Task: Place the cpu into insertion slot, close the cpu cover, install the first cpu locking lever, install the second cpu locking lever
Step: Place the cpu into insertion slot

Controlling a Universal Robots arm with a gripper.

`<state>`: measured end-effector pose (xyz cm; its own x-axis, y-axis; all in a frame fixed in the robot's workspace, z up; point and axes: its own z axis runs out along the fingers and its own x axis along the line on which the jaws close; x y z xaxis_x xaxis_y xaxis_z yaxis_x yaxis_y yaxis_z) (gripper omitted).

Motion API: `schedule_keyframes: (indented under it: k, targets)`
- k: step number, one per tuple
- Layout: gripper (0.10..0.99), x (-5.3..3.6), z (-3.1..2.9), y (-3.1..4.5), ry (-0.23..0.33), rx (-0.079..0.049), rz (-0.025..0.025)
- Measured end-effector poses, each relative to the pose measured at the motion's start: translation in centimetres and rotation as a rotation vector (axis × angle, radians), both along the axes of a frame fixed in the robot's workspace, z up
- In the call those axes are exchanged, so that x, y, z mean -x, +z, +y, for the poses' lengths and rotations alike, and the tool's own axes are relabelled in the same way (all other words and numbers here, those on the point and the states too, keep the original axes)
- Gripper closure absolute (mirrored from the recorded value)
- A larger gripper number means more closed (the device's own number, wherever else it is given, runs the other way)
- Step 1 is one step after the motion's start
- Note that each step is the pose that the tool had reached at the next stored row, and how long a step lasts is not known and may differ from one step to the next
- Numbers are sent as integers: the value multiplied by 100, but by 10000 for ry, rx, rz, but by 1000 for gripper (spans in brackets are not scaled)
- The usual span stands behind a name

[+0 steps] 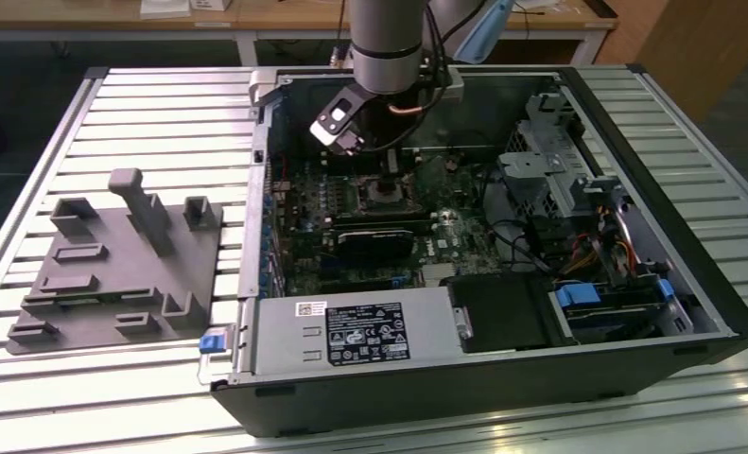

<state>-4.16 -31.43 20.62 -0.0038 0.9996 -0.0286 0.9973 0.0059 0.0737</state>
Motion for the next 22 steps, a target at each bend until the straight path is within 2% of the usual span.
schedule_keyframes:
  k: [5,22]
  targets:
    - [980,-2,0,24,-3,3,0]
    - [980,-2,0,399,-10,1,-5]
